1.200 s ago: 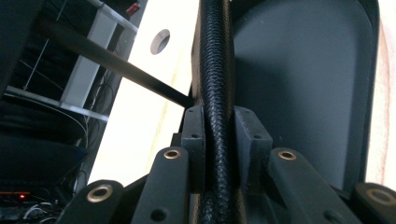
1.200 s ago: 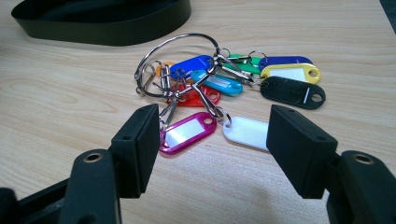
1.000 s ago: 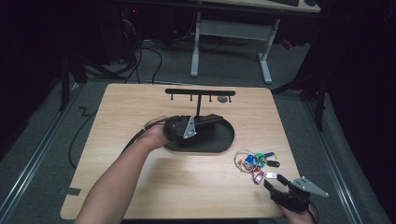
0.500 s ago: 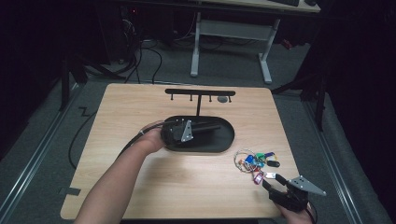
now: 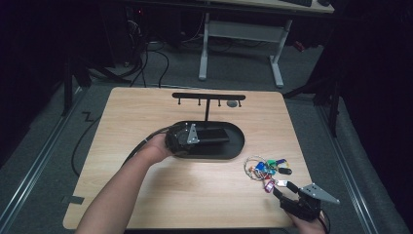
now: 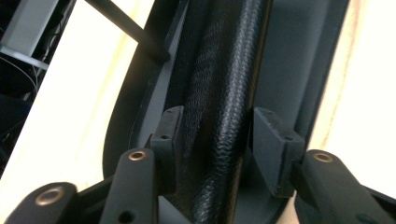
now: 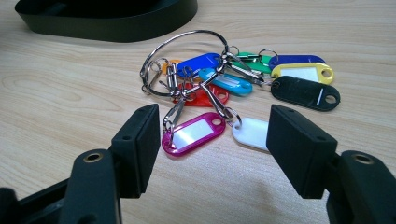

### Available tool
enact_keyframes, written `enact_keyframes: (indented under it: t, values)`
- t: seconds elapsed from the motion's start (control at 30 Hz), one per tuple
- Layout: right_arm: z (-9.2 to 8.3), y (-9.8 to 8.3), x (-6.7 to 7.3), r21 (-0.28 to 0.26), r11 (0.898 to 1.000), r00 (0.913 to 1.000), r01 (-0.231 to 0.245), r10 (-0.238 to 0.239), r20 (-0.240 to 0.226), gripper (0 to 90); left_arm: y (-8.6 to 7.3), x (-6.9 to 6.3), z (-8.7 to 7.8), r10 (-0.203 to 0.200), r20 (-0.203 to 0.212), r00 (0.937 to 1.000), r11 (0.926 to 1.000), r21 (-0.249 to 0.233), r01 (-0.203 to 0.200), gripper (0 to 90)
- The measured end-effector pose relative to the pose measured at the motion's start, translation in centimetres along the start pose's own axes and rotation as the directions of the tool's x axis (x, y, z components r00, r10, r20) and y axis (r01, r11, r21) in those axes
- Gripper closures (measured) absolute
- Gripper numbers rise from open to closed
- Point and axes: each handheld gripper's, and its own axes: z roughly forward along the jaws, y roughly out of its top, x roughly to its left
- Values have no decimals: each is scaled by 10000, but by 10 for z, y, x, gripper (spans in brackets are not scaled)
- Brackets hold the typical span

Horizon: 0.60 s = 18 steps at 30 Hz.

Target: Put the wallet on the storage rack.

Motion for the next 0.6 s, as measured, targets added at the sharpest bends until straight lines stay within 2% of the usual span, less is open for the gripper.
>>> enact_keyframes:
  t: [0.1, 0.3, 0.37, 0.5, 0.6]
  values:
    - [1, 0, 0, 14, 10000, 10000, 33, -33, 5, 355, -2, 1, -8, -466, -68, 9989, 9982, -392, 463, 572]
    - [1, 1, 2, -7, 10000, 10000, 76, -76, -42, 355, -8, -4, -20, -901, -125, 9959, 9940, -635, 891, 566]
    - [2, 1, 3, 28, 10000, 10000, 82, -82, -46, 355, -9, -7, -24, -1098, -389, 9932, 9934, -378, 1084, 566]
    - [3, 2, 3, 20, 10000, 9999, 80, -80, -73, 355, -18, -16, -38, -1726, -491, 9838, 9826, -777, 1686, 562]
    - [3, 3, 4, 28, 9999, 9999, 103, -103, -103, 355, -27, -26, -46, -1941, -506, 9797, 9772, -980, 1886, 552]
